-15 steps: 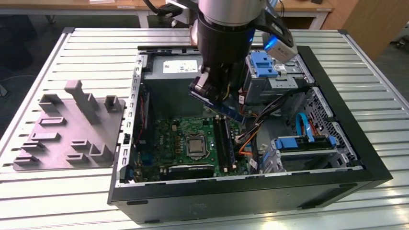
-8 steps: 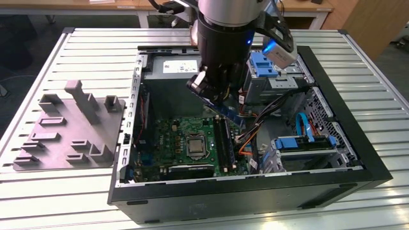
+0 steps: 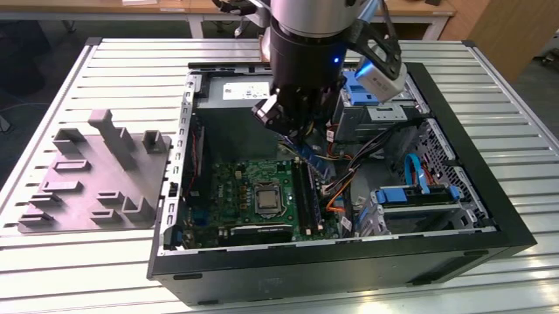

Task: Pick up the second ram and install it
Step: 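Insert the second ram into the second slot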

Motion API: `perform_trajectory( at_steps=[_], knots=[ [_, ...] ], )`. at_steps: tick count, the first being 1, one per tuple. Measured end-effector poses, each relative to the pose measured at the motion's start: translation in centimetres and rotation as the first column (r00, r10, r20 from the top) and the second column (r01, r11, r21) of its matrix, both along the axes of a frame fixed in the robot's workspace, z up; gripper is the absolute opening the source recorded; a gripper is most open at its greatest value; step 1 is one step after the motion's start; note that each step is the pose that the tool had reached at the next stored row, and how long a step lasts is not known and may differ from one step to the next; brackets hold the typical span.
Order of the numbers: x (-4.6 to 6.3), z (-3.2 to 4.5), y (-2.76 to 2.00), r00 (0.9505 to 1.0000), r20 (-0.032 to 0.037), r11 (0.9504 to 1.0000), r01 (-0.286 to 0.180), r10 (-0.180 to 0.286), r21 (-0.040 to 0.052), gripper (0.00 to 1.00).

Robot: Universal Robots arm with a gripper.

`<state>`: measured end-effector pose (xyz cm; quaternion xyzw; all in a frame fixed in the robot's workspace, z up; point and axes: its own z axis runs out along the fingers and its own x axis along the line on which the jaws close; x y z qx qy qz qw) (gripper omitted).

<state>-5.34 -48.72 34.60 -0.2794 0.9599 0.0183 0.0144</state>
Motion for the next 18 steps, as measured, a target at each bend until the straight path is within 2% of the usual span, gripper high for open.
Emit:
perform_trajectory(
  at_steps=[5, 9, 14, 18],
  knots=[
    [0.00, -0.05, 0.00, 0.9959, 0.0000, 0.9959, 0.091, -0.091, 0.0000, 0.11],
    [0.00, -0.10, 0.00, 0.9865, 0.0000, 0.9865, 0.164, -0.164, 0.0000, 0.11],
    [0.00, -0.15, 0.00, 0.9678, -0.0001, 0.9678, 0.252, -0.252, 0.0000, 0.11],
    [0.00, -0.20, 0.00, 0.9467, -0.0001, 0.9467, 0.322, -0.322, 0.0000, 0.11]
  ],
)
